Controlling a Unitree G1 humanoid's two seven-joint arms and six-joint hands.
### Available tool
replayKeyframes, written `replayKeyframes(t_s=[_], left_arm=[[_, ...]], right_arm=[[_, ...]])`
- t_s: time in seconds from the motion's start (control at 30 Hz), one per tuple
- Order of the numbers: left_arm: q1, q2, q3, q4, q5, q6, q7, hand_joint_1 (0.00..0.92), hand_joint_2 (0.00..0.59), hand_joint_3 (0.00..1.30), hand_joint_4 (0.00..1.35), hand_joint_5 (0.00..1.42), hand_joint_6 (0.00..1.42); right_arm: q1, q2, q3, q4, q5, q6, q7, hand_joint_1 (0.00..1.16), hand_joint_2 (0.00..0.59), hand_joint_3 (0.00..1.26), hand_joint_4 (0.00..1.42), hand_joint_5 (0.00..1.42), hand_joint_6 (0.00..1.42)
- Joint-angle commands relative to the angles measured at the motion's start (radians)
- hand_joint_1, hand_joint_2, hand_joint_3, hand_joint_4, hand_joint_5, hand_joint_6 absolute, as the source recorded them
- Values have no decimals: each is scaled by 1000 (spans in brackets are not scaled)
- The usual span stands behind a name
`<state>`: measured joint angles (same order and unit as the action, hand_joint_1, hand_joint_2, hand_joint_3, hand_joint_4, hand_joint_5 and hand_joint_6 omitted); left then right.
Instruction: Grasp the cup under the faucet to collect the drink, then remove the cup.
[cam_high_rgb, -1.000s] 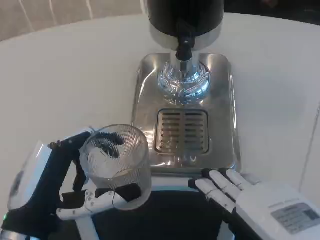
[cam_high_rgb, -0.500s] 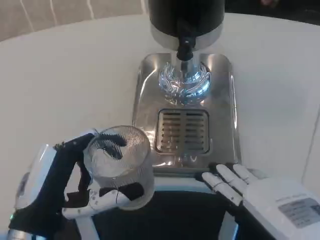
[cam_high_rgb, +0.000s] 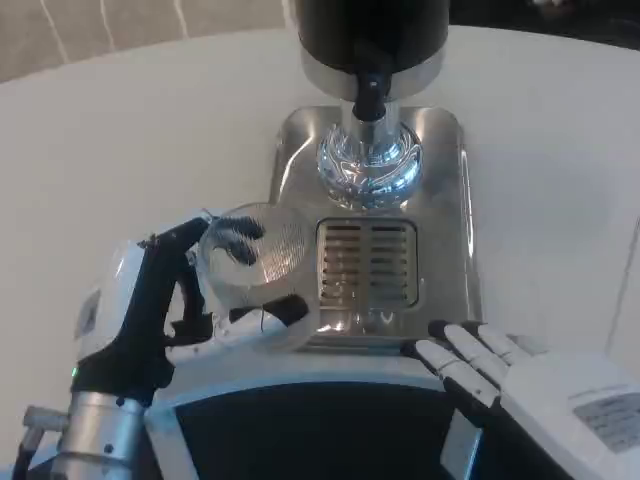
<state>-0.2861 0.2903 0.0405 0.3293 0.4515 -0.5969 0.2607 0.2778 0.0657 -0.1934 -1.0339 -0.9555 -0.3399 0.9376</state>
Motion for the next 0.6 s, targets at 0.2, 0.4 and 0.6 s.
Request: replayKeyframes(t_s=[0.2, 0.4, 0.6], left_arm=[[-178, -22, -72, 215, 41, -44, 110, 575, 0, 937, 1080, 1327, 1145], [-257, -43, -114, 316, 52, -49, 157, 576, 0, 934, 1080, 1327, 1145], [-340, -75, -169, 410, 77, -55, 186, 576, 0, 930, 1080, 1328, 1147]], right_arm=[[-1, 125, -89, -13, 61, -54, 20, 385, 517, 64, 0, 0, 48], [-1, 130, -110, -13, 72, -62, 30, 383, 517, 64, 0, 0, 48], [8, 123, -164, -13, 119, -81, 38, 381, 517, 64, 0, 0, 48]])
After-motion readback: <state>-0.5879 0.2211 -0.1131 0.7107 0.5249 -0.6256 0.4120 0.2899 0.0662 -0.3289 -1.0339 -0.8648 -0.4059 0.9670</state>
